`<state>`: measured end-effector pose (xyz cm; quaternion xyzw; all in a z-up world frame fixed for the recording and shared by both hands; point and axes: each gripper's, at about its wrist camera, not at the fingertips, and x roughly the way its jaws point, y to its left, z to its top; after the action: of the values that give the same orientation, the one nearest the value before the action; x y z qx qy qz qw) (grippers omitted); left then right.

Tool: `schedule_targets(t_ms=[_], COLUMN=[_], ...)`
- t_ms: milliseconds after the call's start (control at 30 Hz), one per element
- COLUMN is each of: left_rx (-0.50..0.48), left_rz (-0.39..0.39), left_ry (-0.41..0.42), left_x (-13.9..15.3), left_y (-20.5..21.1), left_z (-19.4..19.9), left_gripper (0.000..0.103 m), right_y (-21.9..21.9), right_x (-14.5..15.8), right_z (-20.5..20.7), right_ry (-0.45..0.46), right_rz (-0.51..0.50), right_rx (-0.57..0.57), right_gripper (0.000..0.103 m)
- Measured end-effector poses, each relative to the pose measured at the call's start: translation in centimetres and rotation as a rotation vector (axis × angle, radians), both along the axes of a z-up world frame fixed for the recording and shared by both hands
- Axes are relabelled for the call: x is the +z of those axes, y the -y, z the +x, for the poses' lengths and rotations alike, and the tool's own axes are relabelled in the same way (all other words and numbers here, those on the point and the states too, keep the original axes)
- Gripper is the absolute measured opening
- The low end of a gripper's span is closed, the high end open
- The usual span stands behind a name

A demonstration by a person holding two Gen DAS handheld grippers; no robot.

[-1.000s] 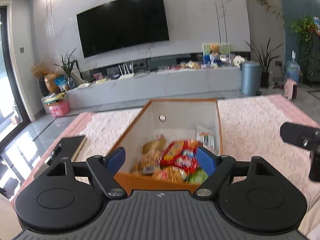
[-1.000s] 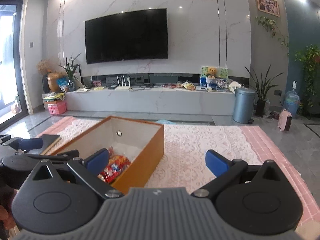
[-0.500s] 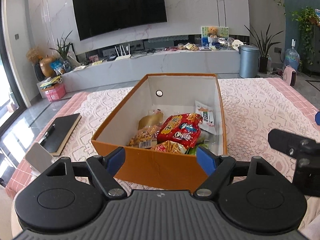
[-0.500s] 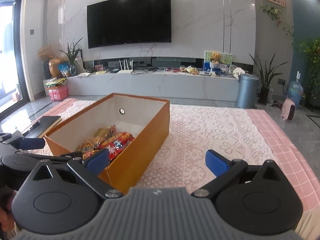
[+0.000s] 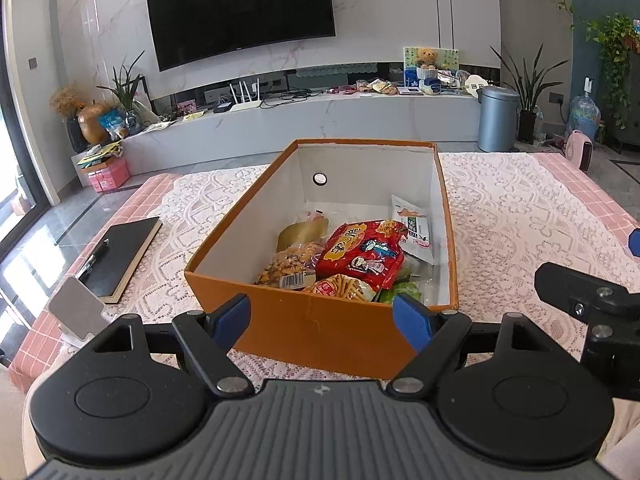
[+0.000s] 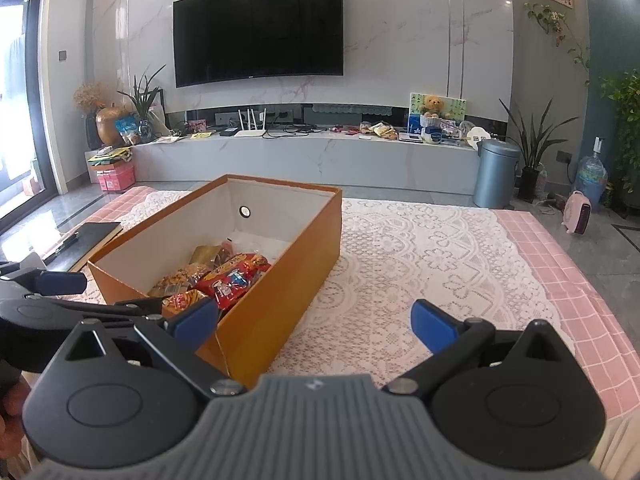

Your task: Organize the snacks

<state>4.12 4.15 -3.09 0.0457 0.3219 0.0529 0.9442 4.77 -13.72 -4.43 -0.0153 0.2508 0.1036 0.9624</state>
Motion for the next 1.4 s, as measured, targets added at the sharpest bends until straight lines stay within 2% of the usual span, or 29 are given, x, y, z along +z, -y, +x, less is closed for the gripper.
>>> schedule_targets(t_ms=[1067,1400], left_rx=[-0.006,-0.006], left_rz=[-0.001,-0.027], left_ry=[0.004,0.006], left_x=[0.50,0.67], left_y=[0.31,0.23], left_z=[0.01,-0.06], left_gripper=[0.095,0.095], right_y=[0.05,0.11], right_x=[-0.15,-0.18], right_z=[-0.28,-0.31], right_ry=[0.010,0.011], right_rz=[0.002,0.004], right_rx=[-0.013,-0.016], right_gripper=[0.100,0.100])
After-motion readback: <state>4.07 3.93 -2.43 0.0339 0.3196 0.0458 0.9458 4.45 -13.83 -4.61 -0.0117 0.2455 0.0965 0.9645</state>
